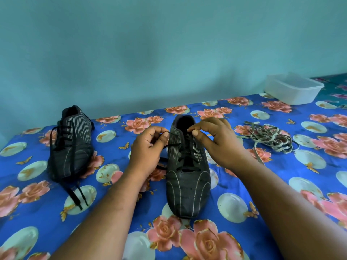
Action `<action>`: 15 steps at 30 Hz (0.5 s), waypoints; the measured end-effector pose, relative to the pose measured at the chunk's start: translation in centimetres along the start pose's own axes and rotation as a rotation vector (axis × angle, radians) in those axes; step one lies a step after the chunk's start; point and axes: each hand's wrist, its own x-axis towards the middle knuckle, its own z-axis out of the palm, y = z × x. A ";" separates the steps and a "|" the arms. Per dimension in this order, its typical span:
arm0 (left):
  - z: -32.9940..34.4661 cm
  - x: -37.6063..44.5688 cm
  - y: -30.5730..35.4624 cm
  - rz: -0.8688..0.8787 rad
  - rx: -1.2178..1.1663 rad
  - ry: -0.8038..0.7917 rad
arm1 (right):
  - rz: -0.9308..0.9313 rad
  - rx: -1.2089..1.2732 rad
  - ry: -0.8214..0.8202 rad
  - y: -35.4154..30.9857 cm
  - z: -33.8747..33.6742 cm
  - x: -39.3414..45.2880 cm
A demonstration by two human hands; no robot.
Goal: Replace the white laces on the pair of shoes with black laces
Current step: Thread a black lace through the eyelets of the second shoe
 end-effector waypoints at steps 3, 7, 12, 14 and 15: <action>0.1 -0.2 1.0 -0.082 -0.017 -0.027 | -0.091 -0.134 -0.028 -0.5 0.4 -0.2; 0.3 -0.2 2.0 -0.292 -0.086 -0.066 | -0.138 -0.223 -0.030 -0.7 0.7 -0.2; 0.4 0.0 2.7 -0.361 -0.120 -0.085 | -0.139 -0.205 -0.012 -0.7 0.7 0.1; 0.4 0.0 2.7 -0.396 -0.144 -0.083 | -0.106 -0.174 -0.019 -0.9 0.8 0.2; 0.4 0.0 2.6 -0.415 -0.160 -0.073 | -0.088 -0.162 -0.027 -1.0 0.8 0.3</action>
